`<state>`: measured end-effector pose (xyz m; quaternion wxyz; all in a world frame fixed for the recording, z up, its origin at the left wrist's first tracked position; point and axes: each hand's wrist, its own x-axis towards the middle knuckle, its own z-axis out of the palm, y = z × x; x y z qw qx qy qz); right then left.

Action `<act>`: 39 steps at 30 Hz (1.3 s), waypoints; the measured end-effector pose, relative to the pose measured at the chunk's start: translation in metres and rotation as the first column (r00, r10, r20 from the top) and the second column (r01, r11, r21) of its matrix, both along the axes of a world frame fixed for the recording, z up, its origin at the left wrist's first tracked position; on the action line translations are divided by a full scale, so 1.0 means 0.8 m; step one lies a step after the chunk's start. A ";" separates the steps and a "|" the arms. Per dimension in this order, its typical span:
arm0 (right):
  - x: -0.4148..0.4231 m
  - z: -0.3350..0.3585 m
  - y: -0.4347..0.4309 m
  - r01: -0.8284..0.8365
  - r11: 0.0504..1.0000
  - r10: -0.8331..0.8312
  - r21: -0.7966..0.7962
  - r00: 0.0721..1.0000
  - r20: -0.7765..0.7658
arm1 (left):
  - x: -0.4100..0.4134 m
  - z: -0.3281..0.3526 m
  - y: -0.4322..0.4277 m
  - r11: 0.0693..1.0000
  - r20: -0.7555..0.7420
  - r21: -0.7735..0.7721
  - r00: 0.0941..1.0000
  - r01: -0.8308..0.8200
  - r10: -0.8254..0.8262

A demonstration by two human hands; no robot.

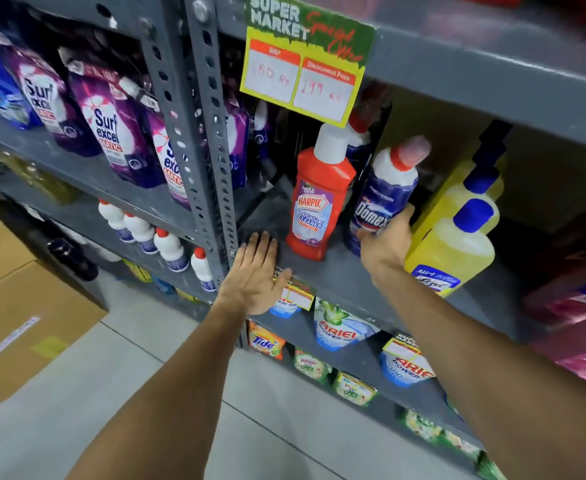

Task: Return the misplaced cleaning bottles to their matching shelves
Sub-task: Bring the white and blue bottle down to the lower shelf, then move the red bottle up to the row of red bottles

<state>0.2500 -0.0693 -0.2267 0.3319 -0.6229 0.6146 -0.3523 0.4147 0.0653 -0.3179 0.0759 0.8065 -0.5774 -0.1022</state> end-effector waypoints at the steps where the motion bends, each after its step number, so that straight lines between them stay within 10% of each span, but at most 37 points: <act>1: 0.003 0.000 -0.005 0.013 1.000 -0.013 -0.002 1.000 0.003 | 0.001 -0.001 0.000 1.000 -0.003 -0.013 1.000 0.003 -0.003; 16: 0.006 -0.025 0.029 0.174 0.983 -0.180 0.057 0.972 0.149 | 0.003 0.007 -0.001 0.999 -0.017 0.042 1.000 0.027 -0.026; 25: 0.035 0.025 0.054 -0.353 0.929 0.368 -0.108 0.904 0.217 | 0.009 -0.005 0.001 0.998 0.056 -0.002 0.996 0.065 -0.064; 39: 0.013 0.010 0.047 -0.426 0.900 0.433 -0.094 0.899 0.068 | 0.010 0.003 -0.003 0.993 0.053 0.104 0.996 0.061 -0.066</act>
